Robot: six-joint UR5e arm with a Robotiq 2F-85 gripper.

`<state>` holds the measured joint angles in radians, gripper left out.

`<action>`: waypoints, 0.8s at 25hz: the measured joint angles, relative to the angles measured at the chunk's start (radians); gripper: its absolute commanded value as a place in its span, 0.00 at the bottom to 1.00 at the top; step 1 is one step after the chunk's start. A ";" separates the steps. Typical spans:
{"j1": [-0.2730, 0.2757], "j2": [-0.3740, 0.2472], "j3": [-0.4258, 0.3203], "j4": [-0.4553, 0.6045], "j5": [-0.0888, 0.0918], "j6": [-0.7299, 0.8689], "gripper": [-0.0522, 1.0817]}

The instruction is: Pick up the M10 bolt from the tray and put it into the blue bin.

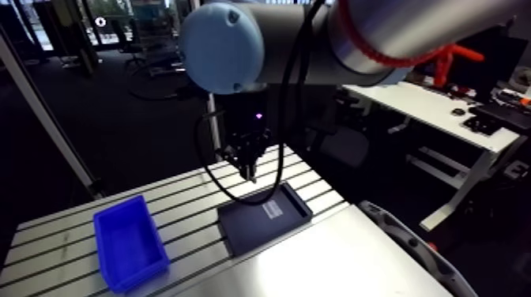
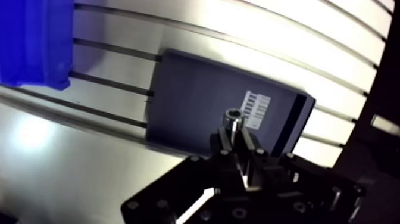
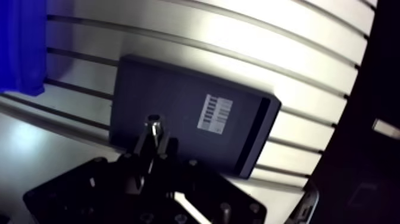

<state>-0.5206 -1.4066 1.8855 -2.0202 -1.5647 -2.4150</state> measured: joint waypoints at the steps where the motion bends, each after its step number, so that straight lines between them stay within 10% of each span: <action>1: 0.011 -0.001 -0.016 0.021 0.008 -0.058 0.96; 20: 0.307 0.126 -0.283 0.215 0.033 -0.710 0.97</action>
<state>-0.2138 -1.2804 1.6022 -1.8051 -1.5321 -3.1247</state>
